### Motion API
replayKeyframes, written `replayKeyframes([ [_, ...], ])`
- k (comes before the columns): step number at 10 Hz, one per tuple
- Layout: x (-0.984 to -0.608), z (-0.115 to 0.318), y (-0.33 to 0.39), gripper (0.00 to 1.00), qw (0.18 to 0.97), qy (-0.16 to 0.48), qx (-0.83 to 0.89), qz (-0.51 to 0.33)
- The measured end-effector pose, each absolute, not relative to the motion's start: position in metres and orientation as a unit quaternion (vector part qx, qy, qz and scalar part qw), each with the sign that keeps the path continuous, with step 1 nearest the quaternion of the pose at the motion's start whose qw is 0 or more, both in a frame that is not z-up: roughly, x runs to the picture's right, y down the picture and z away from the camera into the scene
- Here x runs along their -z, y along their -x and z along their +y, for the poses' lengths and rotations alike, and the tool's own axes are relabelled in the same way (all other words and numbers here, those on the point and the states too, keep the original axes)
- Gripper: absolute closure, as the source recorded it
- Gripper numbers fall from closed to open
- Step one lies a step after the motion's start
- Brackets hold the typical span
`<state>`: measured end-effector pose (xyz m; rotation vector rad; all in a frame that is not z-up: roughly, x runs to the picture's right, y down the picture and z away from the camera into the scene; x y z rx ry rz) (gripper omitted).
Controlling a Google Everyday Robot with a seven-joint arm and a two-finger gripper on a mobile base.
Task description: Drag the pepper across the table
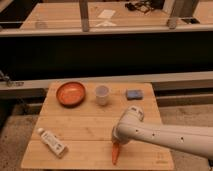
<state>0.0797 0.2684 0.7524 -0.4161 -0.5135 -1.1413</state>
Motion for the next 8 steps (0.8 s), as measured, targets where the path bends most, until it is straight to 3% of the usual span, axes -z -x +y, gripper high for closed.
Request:
replayKeyframes([
  [7,-0.761,0.268,-0.09,0.8,0.798,0.199,0.514,-0.242],
  [8,-0.762,0.268,-0.093,0.84,0.801,0.201,0.509,-0.242],
])
